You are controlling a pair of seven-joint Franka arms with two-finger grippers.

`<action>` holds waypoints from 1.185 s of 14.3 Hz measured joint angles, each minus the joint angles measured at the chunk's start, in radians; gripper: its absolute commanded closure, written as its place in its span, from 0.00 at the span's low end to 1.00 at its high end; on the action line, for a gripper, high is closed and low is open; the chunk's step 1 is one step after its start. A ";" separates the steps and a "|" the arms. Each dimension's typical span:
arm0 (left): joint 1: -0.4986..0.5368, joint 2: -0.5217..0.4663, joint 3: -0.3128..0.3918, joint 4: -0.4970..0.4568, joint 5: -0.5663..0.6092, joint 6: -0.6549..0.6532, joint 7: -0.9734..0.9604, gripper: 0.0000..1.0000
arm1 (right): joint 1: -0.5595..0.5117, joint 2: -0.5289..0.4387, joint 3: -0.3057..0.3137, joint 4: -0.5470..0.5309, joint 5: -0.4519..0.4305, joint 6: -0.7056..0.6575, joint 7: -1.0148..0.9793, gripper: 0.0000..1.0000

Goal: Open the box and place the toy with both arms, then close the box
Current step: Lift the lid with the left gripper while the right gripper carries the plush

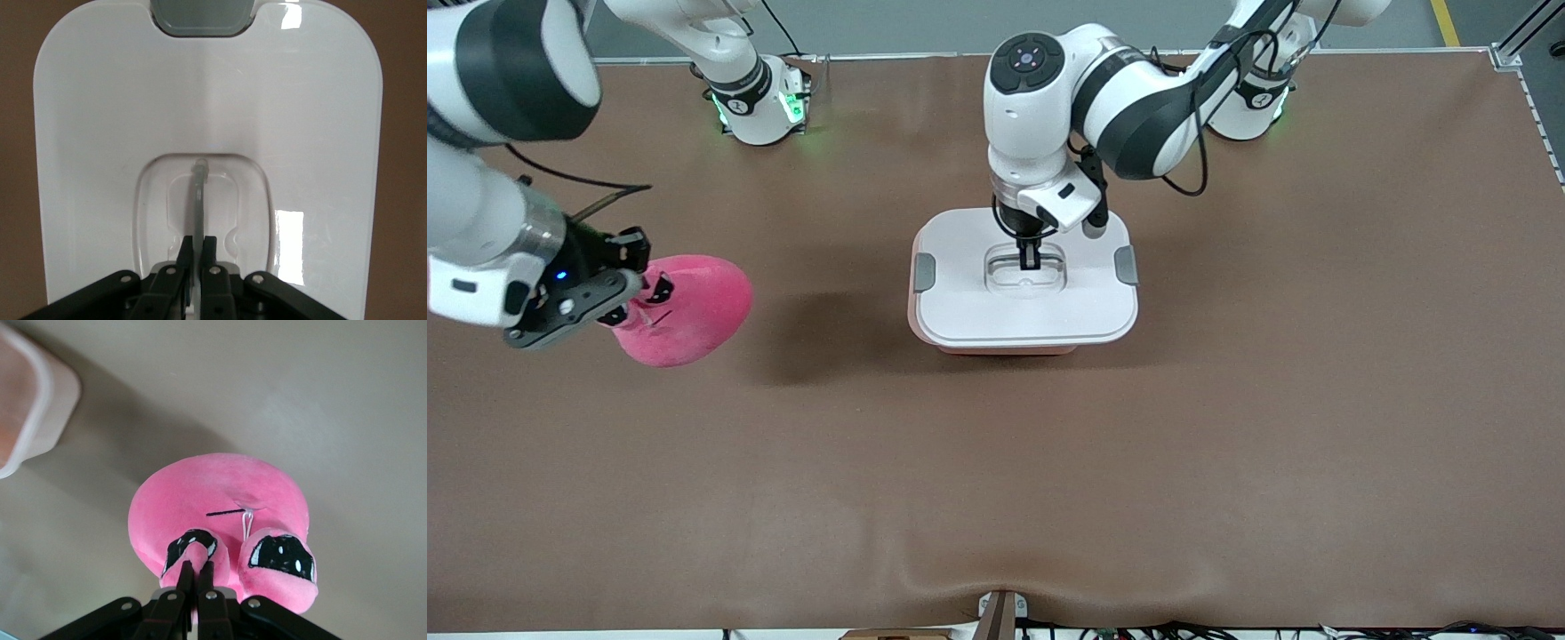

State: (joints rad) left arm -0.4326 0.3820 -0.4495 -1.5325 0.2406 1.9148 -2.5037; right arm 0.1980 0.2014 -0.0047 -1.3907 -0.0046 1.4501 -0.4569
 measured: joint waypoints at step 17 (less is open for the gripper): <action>0.270 -0.142 0.003 0.002 -0.136 -0.186 0.556 1.00 | 0.525 -0.032 0.010 -0.007 0.012 0.207 -0.252 1.00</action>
State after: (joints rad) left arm -0.1622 0.2398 -0.4464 -1.5302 0.1042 1.7293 -1.9476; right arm 0.7231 0.1691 0.0048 -1.3975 0.0073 1.6569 -0.7085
